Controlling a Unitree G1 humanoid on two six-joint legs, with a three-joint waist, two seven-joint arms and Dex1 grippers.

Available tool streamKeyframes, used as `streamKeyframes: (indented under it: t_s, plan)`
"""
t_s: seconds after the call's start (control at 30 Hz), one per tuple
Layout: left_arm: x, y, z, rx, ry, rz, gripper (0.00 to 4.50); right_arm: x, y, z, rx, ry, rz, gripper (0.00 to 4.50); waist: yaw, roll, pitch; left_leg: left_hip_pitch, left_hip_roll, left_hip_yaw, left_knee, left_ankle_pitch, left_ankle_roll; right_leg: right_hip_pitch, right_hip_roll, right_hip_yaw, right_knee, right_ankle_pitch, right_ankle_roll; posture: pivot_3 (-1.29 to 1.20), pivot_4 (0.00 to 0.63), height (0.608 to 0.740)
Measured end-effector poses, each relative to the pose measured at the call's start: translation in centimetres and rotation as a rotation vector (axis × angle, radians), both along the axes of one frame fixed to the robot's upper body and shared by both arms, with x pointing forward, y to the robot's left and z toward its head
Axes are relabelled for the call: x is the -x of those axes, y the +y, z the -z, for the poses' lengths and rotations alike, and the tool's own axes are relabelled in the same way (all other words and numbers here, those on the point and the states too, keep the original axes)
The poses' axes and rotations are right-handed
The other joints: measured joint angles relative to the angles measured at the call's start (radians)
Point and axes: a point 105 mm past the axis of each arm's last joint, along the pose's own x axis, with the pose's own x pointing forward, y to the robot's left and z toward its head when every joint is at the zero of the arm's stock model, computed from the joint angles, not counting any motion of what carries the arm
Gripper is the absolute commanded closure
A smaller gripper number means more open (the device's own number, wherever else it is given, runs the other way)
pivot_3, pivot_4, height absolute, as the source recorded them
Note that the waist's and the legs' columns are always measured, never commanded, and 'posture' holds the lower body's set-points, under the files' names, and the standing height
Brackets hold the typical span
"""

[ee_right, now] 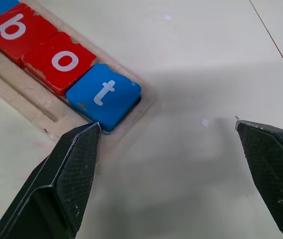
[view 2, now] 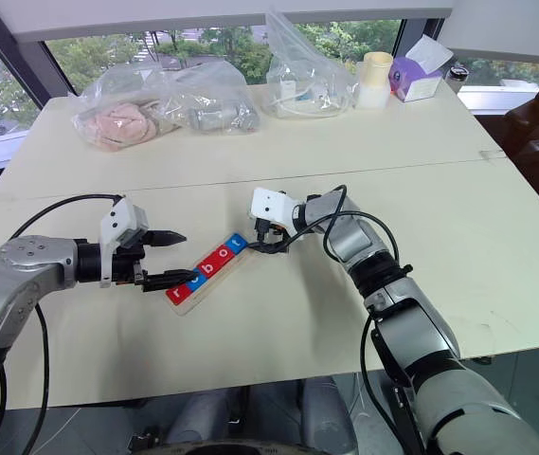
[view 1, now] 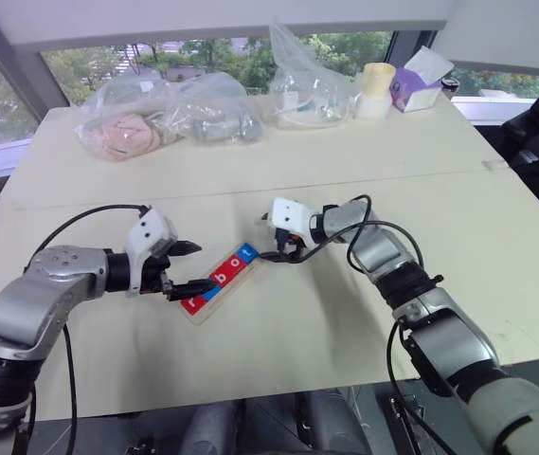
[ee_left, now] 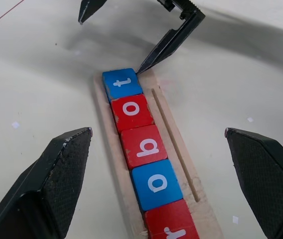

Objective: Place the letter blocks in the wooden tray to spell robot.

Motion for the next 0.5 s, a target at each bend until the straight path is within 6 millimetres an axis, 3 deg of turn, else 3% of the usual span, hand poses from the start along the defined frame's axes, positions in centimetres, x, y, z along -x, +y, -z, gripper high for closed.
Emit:
streamKeyframes:
  t_s: [0.2,0.33,0.5]
  plan:
    - [0.2,-0.1,-0.1,0.022,0.012,0.003,0.0,0.2,-1.4,-0.8,0.036,-0.024,0.001,0.07,0.003,0.0,0.0,0.0,0.0,0.0,0.0,0.0,0.0,0.0,0.0,0.0,0.0,0.0,0.0,0.0,0.15,0.74]
    - [0.2,0.9,-0.8,0.054,0.006,-0.038,0.0,0.3,-3.6,-2.3,0.037,-0.062,0.069,0.07,0.004,0.0,0.0,-0.001,0.0,0.0,0.0,0.0,0.0,0.0,-0.001,0.0,0.0,0.0,0.0,0.0,0.15,0.74]
    - [1.6,3.7,-0.1,0.037,0.042,-0.127,0.0,3.4,-6.4,-4.0,-0.122,0.025,0.195,0.07,0.003,0.0,0.0,-0.002,0.0,-0.001,-0.001,0.0,0.001,-0.002,-0.002,0.0,-0.001,0.0,0.0,0.0,0.15,0.74]
